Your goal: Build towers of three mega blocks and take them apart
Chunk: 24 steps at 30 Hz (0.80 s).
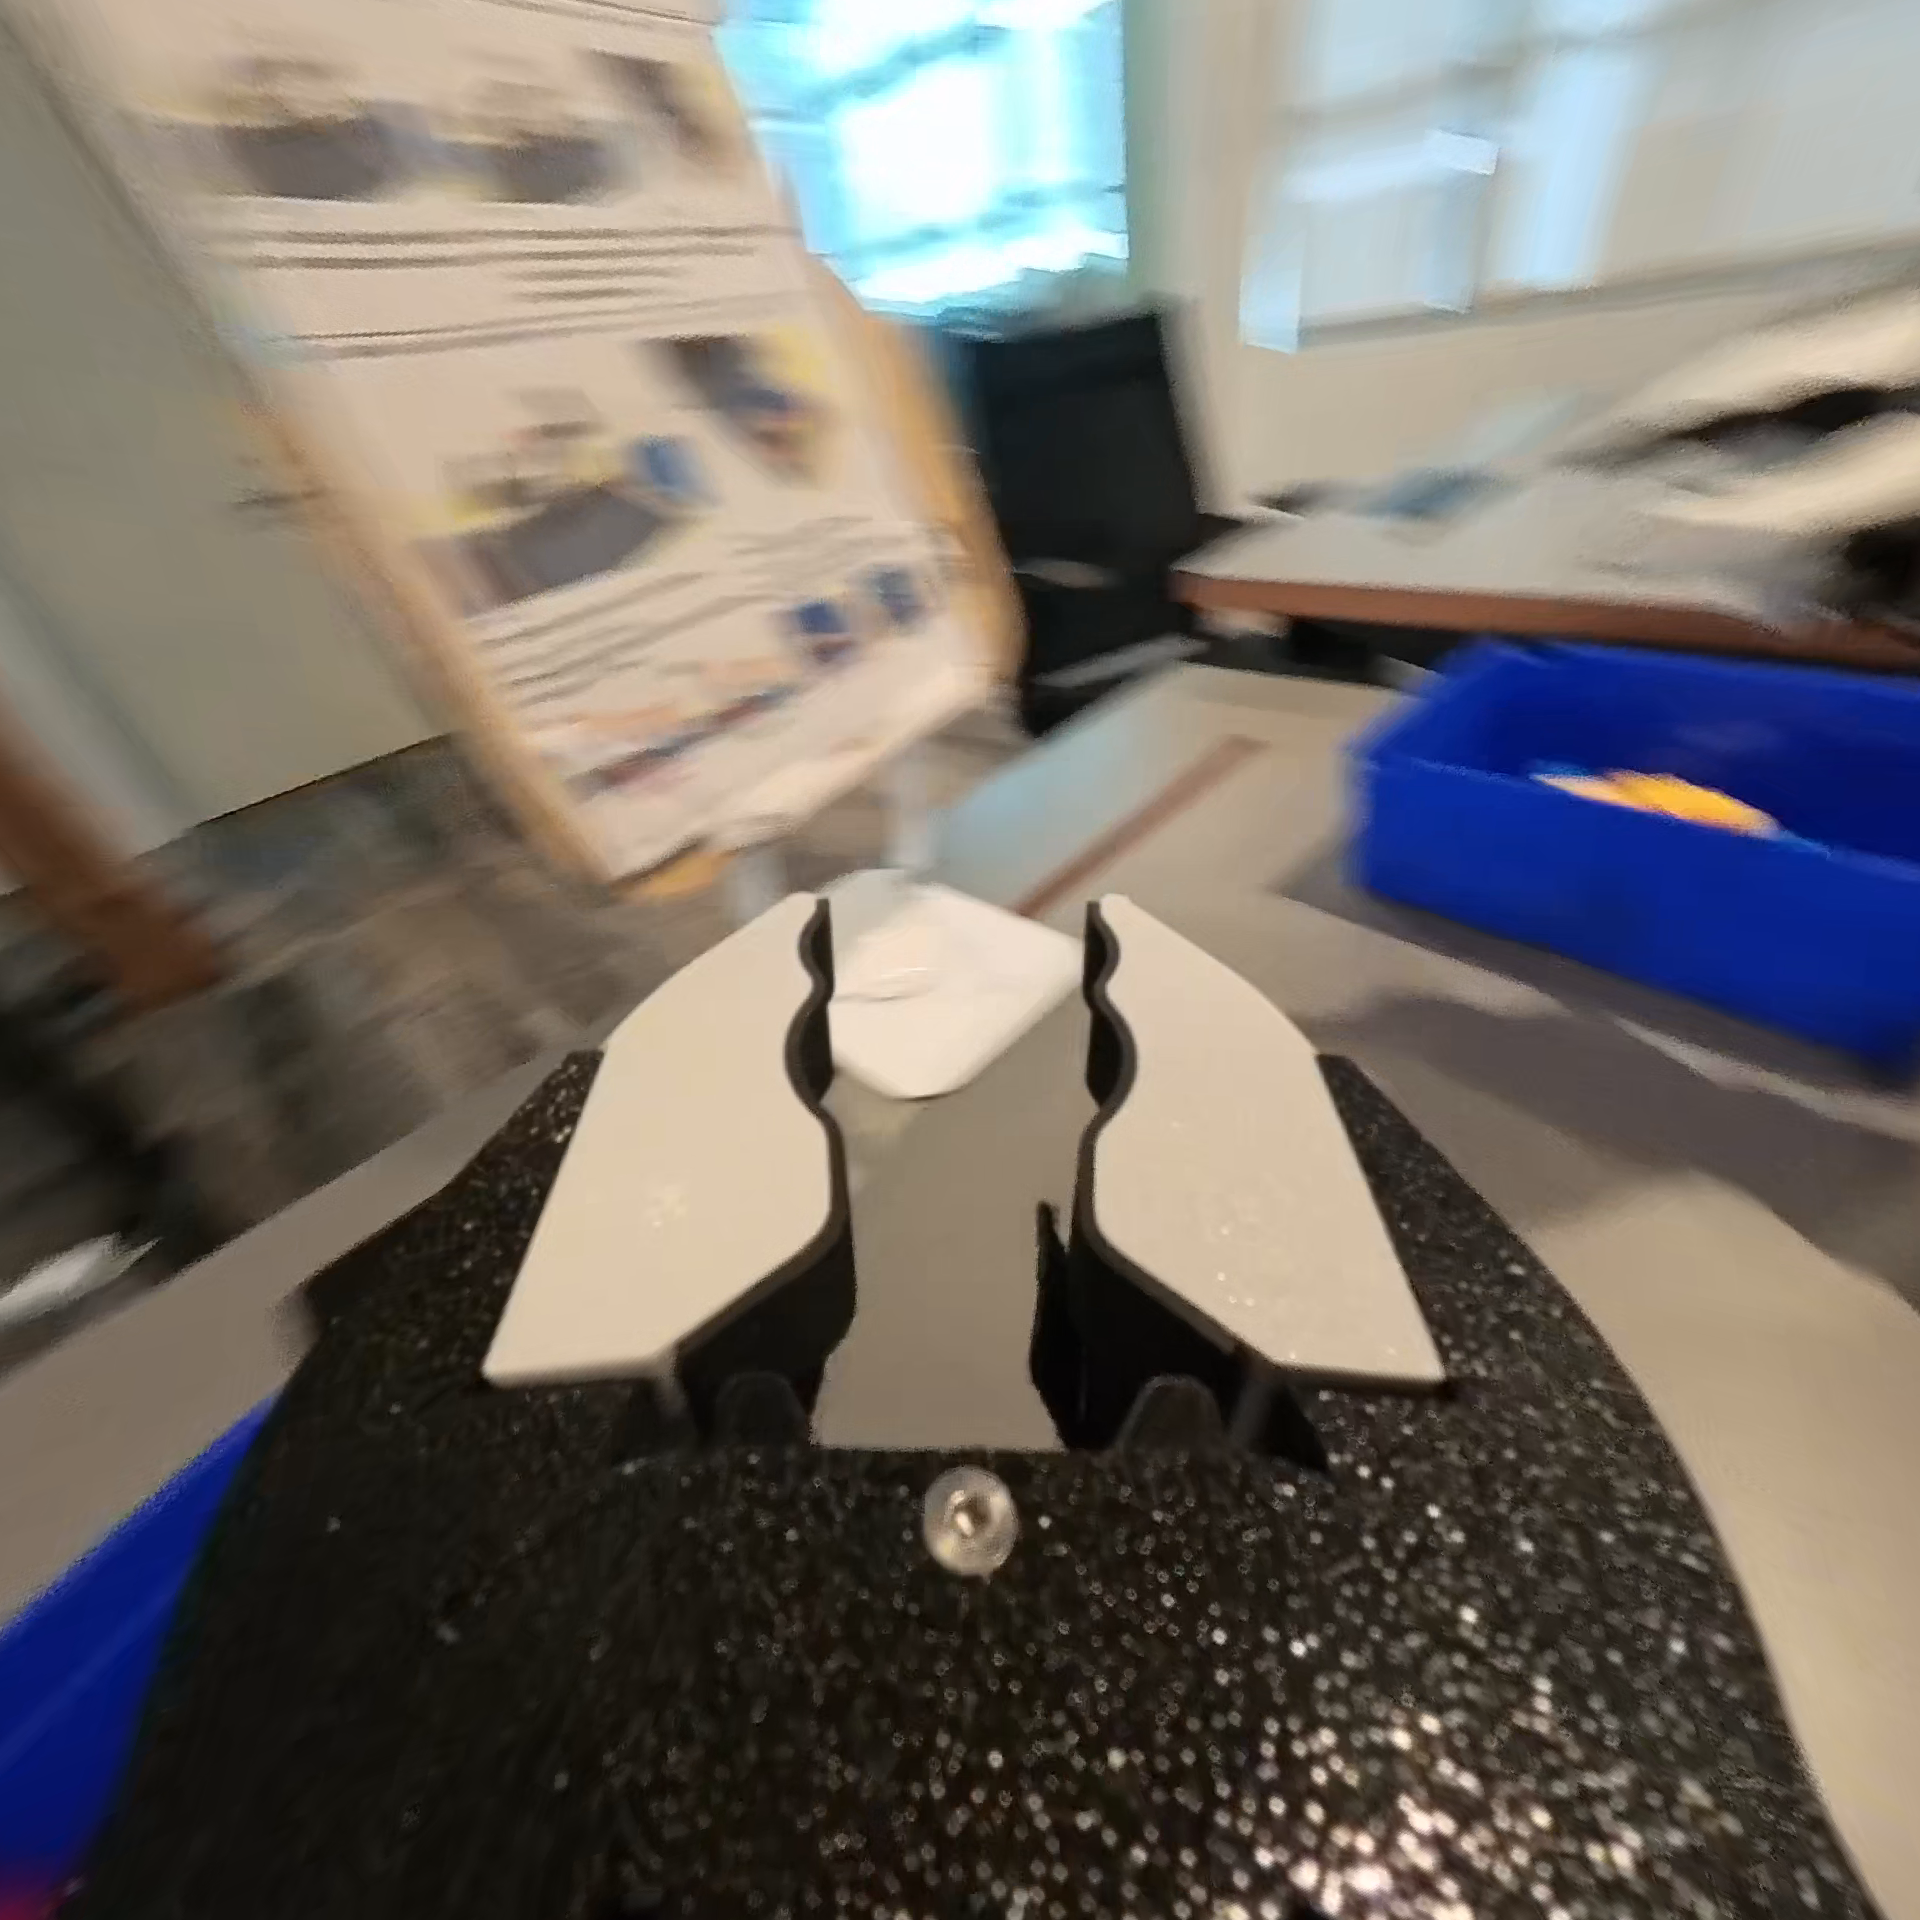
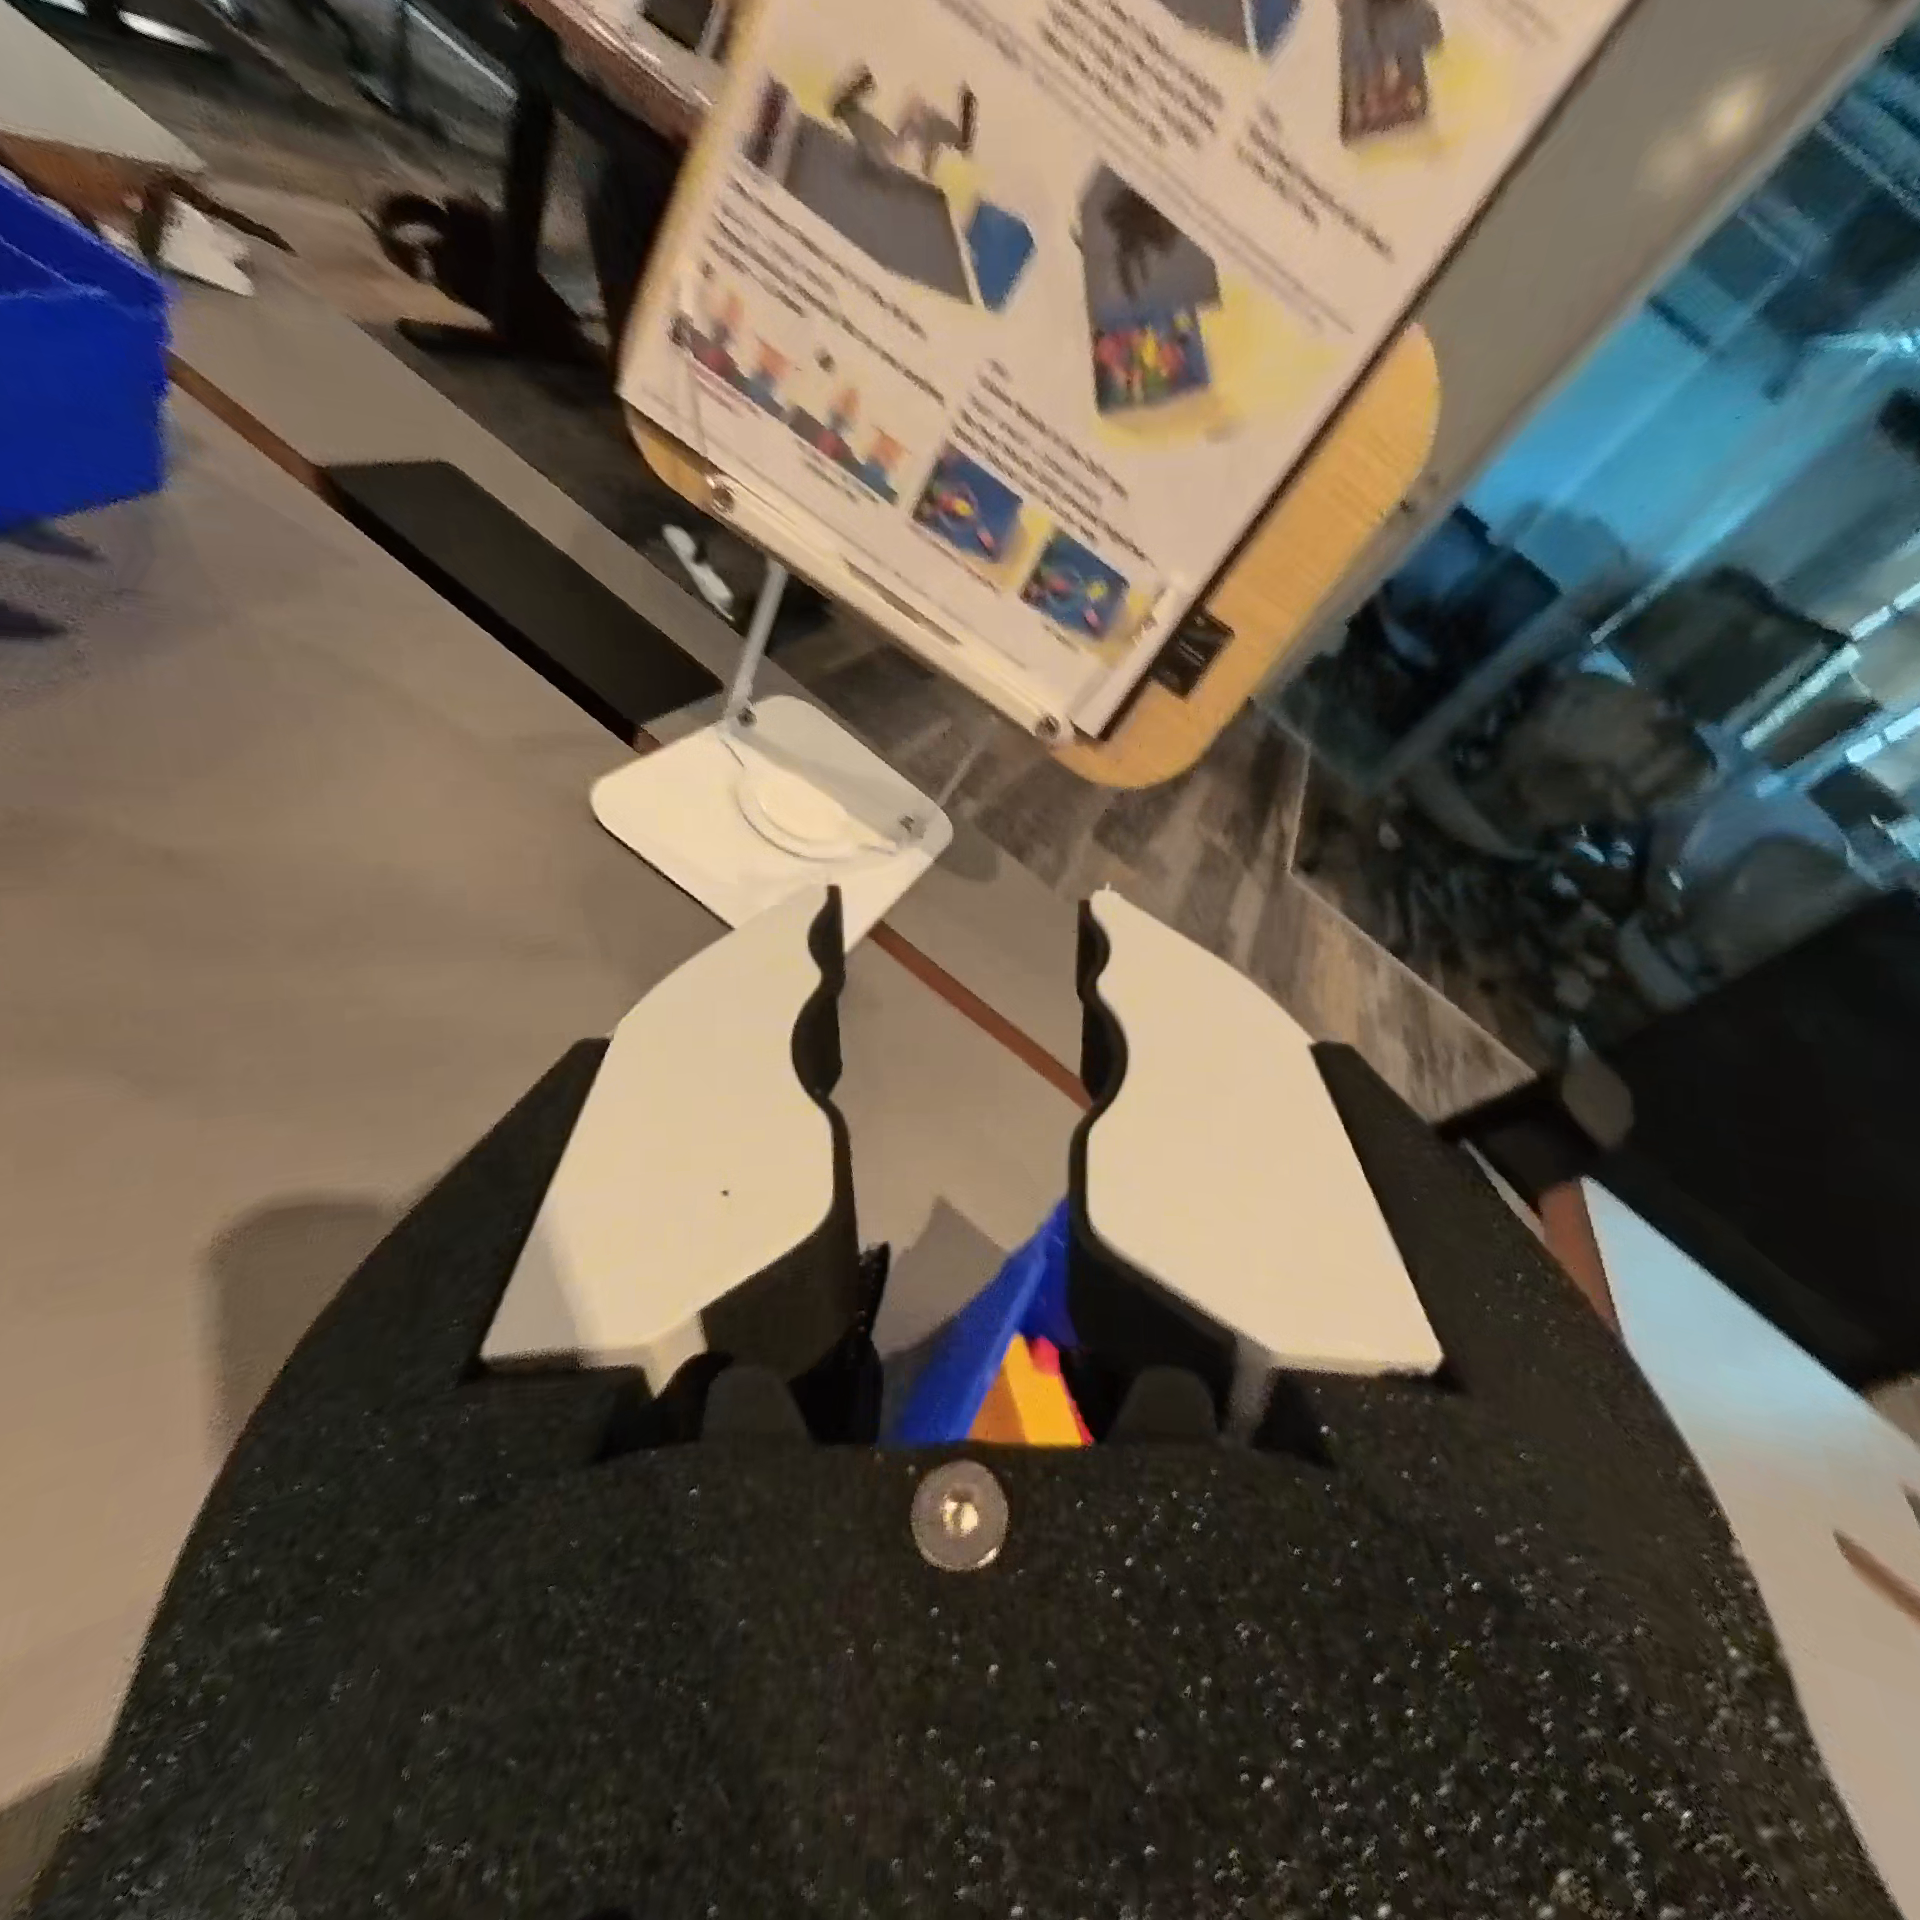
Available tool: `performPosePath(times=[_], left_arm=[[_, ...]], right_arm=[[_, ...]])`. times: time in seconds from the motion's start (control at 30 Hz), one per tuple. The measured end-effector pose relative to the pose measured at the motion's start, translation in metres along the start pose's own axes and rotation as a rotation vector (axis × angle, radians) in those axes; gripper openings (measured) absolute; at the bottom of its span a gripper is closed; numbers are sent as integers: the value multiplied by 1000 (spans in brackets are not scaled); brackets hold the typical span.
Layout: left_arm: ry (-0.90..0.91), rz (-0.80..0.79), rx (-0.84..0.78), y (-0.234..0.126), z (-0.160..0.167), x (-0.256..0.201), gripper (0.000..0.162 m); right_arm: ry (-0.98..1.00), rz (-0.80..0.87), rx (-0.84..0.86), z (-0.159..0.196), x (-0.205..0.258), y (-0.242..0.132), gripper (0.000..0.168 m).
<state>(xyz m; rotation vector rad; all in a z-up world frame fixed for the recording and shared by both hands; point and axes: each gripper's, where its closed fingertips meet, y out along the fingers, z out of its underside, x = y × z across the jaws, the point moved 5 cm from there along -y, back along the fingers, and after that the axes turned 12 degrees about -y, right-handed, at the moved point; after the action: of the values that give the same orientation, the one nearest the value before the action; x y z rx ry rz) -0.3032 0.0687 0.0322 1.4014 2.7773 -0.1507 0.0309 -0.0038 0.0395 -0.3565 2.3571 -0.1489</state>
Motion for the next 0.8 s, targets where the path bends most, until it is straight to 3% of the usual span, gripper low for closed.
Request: performPosePath(times=[0.17, 0.33, 0.47, 0.6, 0.8], left_arm=[[-151, -447, -100, -61, 1, 73, 42], [-304, -745, 20, -110, 37, 129, 51], [-385, -854, 157, -118, 73, 158, 59], [-325, -931, 175, -112, 90, 175, 76], [-142, -960, 126, -95, 83, 185, 66]], right_arm=[[-39, -46, -20, -9, 11, 8, 39], [-69, -59, 23, -5, 15, 15, 37], [-87, -77, 18, -7, 19, 17, 35], [-101, -91, 17, -9, 23, 19, 34], [-107, -113, 17, -9, 25, 20, 33]])
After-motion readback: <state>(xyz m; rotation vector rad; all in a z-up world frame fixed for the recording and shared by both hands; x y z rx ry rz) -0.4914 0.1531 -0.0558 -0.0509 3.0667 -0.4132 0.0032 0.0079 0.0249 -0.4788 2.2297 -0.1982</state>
